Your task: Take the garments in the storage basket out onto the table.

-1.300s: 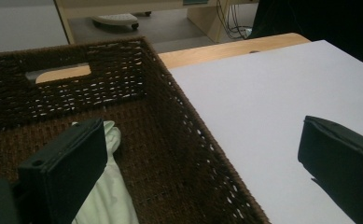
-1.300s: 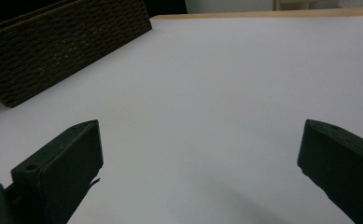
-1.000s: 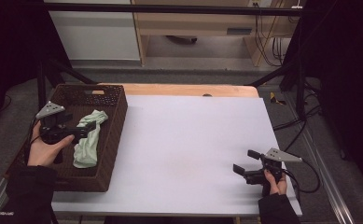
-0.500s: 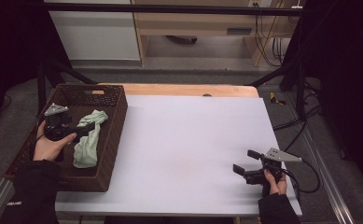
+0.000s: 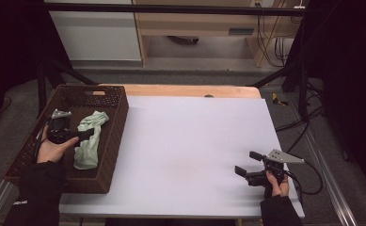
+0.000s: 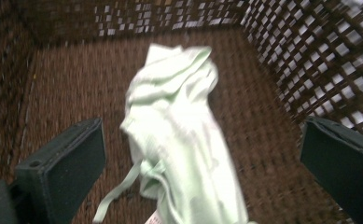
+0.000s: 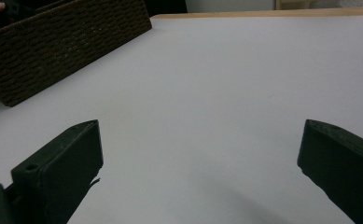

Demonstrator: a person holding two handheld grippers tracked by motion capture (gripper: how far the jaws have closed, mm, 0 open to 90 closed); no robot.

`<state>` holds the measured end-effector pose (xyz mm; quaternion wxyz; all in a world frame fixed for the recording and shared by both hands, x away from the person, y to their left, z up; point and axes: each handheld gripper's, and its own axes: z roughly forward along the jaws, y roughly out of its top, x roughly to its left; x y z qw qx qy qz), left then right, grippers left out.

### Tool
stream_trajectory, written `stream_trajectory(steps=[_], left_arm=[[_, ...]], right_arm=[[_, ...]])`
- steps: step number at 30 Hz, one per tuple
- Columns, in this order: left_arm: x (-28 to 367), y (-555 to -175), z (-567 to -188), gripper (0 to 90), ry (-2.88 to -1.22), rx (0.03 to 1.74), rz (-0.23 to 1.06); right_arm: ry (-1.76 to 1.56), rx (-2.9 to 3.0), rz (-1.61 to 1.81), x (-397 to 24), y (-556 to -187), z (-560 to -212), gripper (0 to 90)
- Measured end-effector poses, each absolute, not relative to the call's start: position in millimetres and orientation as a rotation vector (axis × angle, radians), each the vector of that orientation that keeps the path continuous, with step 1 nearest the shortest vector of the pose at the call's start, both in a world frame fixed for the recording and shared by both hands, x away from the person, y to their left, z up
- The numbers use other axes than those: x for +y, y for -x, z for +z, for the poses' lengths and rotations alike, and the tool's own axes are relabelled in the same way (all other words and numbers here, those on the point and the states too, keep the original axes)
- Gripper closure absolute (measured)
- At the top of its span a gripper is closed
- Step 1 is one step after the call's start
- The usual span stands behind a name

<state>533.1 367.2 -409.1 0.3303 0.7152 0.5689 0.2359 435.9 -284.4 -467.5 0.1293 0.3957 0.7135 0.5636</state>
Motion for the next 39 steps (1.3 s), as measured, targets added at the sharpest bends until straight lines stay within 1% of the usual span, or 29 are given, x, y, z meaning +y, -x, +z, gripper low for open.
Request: stream_trajectory(steps=[8,13,15,17,19,25,31,34,35,39], left_arm=[[368.4,-535.4,-420.7,2.7,-1.908,1.536,0.604],[367.9,-536.8,-427.2,7.5,-1.959,1.571,0.596],[368.4,-537.1,-428.5,10.7,-1.975,1.581,0.6],[369.1,-537.3,-429.7,15.9,-1.983,1.598,0.596],[369.2,-537.4,-430.9,18.4,-1.99,1.614,0.586],[367.5,-537.0,-433.4,30.5,-2.022,1.634,0.552],[366.8,-536.5,-433.1,47.6,-2.051,1.644,0.533],[366.2,-536.2,-433.0,54.1,-2.06,1.652,0.49],[366.2,-536.2,-433.0,54.6,-2.06,1.652,0.49],[364.1,-535.2,-434.1,62.3,-2.11,1.645,0.453]], right_arm=[[-1.148,2.075,1.636,-284.4,-435.9,-467.6,0.7],[-1.147,2.071,1.637,-284.6,-435.9,-467.4,0.7],[-1.146,2.071,1.637,-284.4,-436.0,-467.6,0.7],[-1.149,2.074,1.636,-284.4,-435.8,-467.5,0.7],[-1.146,2.072,1.636,-284.5,-436.0,-467.6,0.7],[-1.146,2.071,1.637,-284.5,-435.8,-467.4,0.7],[-1.145,2.069,1.641,-284.8,-435.7,-467.2,0.7],[-1.145,2.07,1.639,-284.7,-435.7,-467.2,0.7],[-1.145,2.07,1.639,-284.7,-435.7,-467.2,0.7],[-1.145,2.069,1.64,-284.8,-435.6,-467.2,0.7]])
